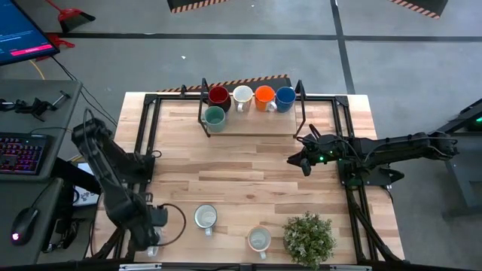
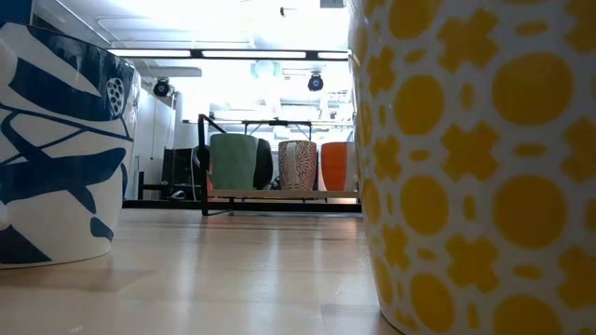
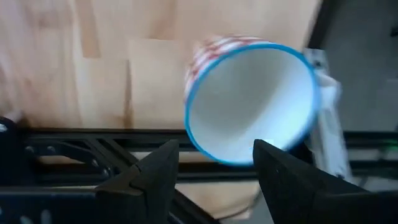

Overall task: Place coffee mugs
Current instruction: Put the red pattern mug on the shelf

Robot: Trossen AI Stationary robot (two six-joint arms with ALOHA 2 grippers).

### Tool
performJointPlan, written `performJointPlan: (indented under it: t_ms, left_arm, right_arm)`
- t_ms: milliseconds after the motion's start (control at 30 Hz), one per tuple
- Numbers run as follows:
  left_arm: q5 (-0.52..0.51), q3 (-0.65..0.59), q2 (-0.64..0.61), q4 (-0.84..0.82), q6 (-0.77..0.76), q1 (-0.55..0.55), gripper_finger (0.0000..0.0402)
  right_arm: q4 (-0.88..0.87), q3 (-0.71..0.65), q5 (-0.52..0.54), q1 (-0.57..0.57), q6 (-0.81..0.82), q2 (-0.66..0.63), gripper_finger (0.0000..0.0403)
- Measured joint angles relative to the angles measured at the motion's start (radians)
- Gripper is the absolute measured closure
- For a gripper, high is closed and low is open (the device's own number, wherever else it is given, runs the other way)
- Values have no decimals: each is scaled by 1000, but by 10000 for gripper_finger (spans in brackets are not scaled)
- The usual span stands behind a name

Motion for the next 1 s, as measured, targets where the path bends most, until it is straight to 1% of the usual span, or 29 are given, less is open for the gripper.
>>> performJointPlan:
  t_ms: [167, 267, 367, 600, 767, 867, 1000]
  left_arm:
    - [-59, 0, 93, -2, 1, -3, 204]
    - [-65, 0, 141, -1, 1, -2, 204]
    - [-65, 0, 182, 2, 13, -3, 204]
    - [-71, 0, 253, 33, 92, -2, 204]
    - [-119, 0, 281, 34, 148, -2, 205]
    - [-128, 3, 290, 33, 162, 6, 217]
    - [-145, 2, 291, -2, 162, 22, 261]
  right_arm:
    - [1, 0, 0, 0, 15, 0, 324]
    - [1, 0, -1, 0, 48, 0, 324]
    - [1, 0, -24, 0, 52, 0, 324]
    - [1, 0, -72, 0, 52, 0, 324]
    - [1, 0, -78, 0, 52, 0, 324]
    - [1, 0, -79, 0, 52, 0, 324]
    - [1, 0, -79, 0, 52, 0, 324]
